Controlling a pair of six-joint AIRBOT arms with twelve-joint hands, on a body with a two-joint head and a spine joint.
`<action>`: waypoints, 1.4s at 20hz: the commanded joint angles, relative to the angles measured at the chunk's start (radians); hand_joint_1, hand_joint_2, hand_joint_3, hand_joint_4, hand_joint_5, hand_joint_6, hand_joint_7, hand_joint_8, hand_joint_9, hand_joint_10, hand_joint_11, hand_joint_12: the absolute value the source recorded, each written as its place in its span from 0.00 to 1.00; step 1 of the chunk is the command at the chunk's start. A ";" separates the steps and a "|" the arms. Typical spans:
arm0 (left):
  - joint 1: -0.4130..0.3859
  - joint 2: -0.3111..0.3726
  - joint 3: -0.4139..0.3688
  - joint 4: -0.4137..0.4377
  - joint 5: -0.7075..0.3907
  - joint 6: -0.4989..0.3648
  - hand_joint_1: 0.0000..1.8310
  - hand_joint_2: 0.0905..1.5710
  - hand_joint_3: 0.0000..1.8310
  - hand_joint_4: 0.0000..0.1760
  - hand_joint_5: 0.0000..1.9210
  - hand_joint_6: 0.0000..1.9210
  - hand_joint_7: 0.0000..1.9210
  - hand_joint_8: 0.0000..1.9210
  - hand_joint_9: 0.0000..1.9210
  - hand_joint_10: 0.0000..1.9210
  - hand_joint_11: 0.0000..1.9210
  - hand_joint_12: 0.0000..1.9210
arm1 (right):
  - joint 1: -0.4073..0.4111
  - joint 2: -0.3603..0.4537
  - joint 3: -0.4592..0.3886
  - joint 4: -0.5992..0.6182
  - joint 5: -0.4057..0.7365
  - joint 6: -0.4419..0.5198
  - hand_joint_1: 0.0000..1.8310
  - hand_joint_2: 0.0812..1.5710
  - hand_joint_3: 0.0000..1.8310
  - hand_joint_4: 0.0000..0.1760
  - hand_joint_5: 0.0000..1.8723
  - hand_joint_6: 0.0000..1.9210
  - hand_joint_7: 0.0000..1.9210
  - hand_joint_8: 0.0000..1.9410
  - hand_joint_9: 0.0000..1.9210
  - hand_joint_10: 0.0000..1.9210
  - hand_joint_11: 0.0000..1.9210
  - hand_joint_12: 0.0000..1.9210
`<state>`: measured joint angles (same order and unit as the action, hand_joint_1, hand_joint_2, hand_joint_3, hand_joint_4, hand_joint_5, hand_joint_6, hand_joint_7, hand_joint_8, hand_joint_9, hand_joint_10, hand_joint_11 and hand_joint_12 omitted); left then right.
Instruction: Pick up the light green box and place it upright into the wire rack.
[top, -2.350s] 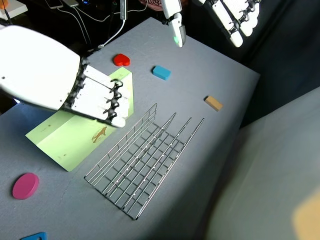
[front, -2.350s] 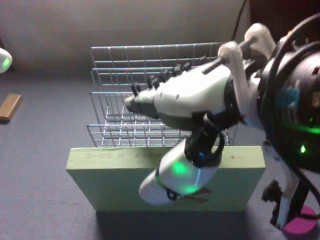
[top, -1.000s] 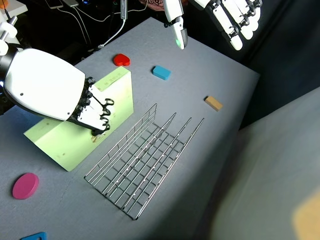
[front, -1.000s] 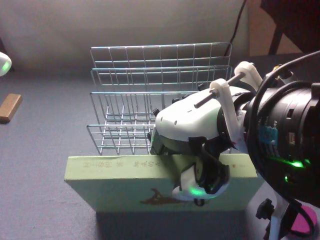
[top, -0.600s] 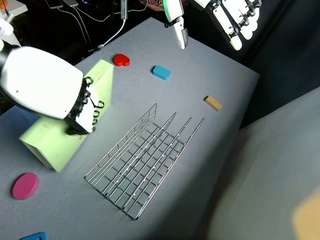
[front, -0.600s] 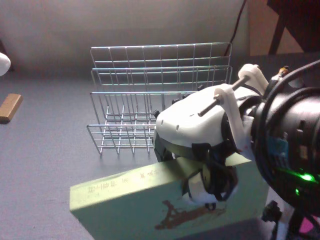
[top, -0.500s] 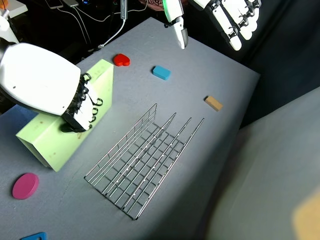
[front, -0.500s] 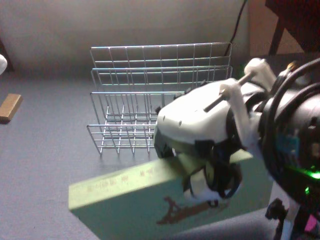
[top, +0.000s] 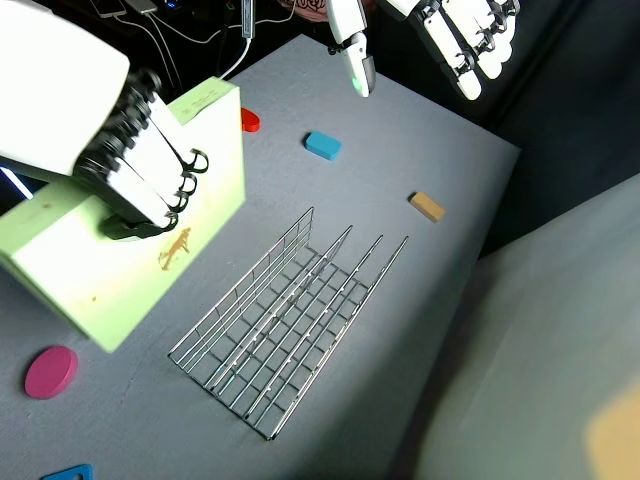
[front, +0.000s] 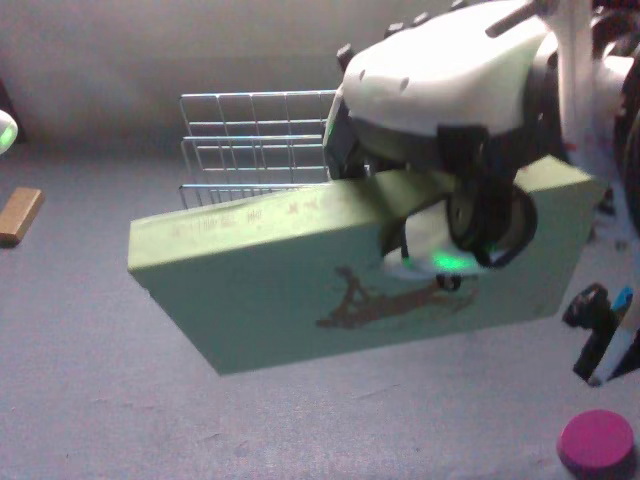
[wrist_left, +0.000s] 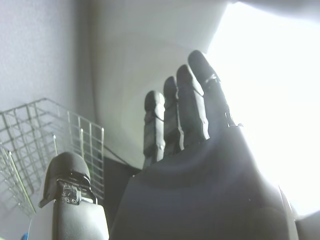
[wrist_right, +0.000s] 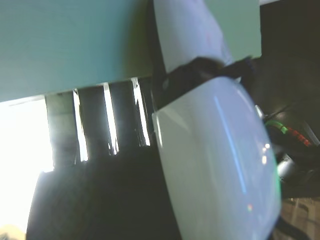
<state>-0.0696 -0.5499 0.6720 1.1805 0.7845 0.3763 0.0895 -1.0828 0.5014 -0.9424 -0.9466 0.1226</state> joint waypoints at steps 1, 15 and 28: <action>-0.005 0.006 -0.002 0.079 -0.028 0.003 0.09 0.72 0.00 0.18 0.11 0.00 0.09 0.00 0.09 0.00 0.00 0.35 | 0.032 -0.001 0.004 -0.078 0.047 -0.002 0.74 0.74 0.00 0.00 0.41 0.57 0.47 0.59 0.42 0.76 0.40 0.75; -0.005 0.006 -0.002 0.079 -0.019 -0.009 0.10 0.72 0.00 0.18 0.11 0.00 0.09 0.00 0.09 0.00 0.00 0.35 | 0.090 -0.150 0.226 -0.149 0.074 0.077 0.74 0.74 0.00 0.00 0.39 0.59 0.48 0.61 0.39 0.77 0.39 0.75; -0.006 0.006 -0.002 0.079 -0.003 -0.035 0.11 0.71 0.00 0.17 0.11 0.00 0.10 0.00 0.10 0.00 0.00 0.34 | -0.033 -0.220 0.301 -0.251 0.141 0.148 0.74 0.75 0.00 0.00 0.37 0.60 0.46 0.62 0.40 0.78 0.40 0.76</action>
<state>-0.0658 -0.5499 0.6720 1.1778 0.8055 0.3412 0.0509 -1.3003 0.8032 -1.1221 -0.8513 0.2661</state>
